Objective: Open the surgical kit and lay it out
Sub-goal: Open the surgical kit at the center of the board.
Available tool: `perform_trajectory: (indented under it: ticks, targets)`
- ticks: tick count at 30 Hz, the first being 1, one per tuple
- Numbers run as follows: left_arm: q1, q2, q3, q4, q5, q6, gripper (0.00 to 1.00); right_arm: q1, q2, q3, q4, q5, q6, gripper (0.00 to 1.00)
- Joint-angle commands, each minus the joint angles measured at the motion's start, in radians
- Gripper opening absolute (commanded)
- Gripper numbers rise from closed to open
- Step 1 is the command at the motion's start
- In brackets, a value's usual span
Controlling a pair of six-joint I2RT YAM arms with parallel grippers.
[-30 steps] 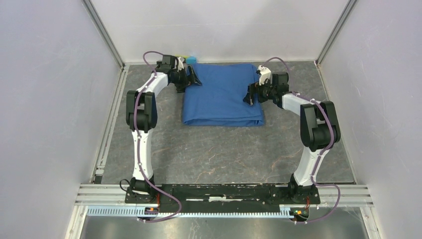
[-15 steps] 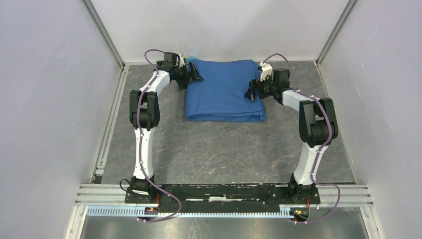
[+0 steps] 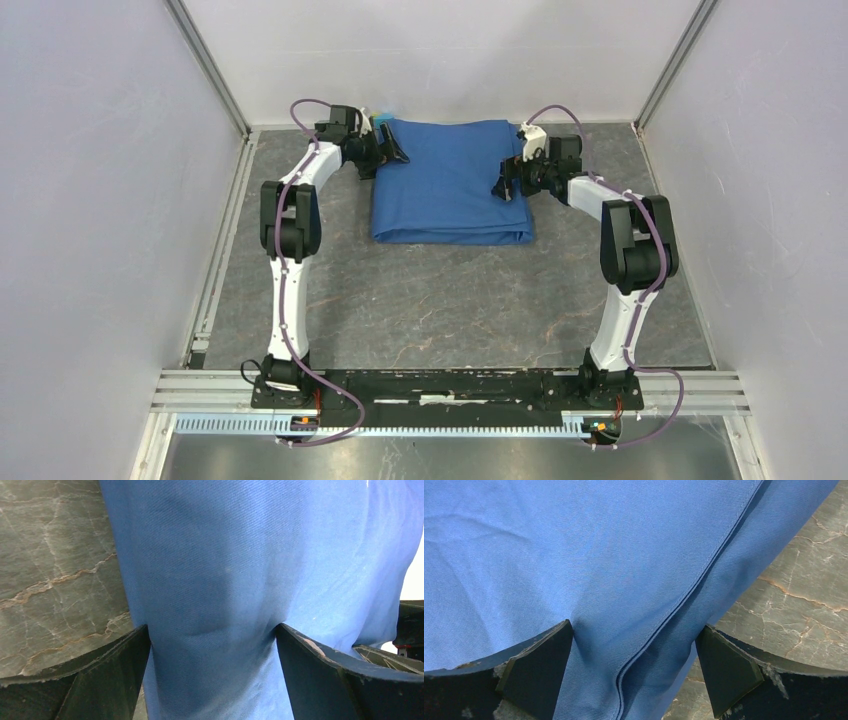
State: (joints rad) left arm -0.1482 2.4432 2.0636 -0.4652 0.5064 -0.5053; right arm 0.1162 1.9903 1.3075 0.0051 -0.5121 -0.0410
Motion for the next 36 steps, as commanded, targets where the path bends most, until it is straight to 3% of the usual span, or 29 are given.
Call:
perform_trajectory:
  ticks: [1, 10, 16, 25, 30, 36]
  targets:
    - [-0.011, -0.109, -0.034, 0.046, 0.015, -0.006, 1.0, -0.019, -0.077, 0.054, 0.044, -0.012, -0.052, 0.98]
    - [0.035, -0.385, -0.224, 0.083, -0.09, 0.2, 1.0, -0.101, -0.301, -0.023, 0.012, 0.023, -0.135, 0.98]
    - [0.004, -0.545, -0.385, 0.134, -0.081, 0.325, 1.0, -0.104, -0.484, -0.184, -0.015, 0.047, -0.215, 0.98]
    - [-0.33, -0.653, -0.501, 0.144, -0.2, 0.759, 1.0, -0.109, -0.71, -0.413, -0.047, 0.075, -0.224, 0.98]
    - [-0.494, -0.588, -0.447, 0.145, -0.236, 0.848, 0.99, -0.157, -0.8, -0.496, -0.07, 0.094, -0.212, 0.98]
    - [-0.641, -0.417, -0.272, 0.092, -0.305, 0.915, 0.92, -0.218, -0.852, -0.577, -0.08, 0.095, -0.193, 0.98]
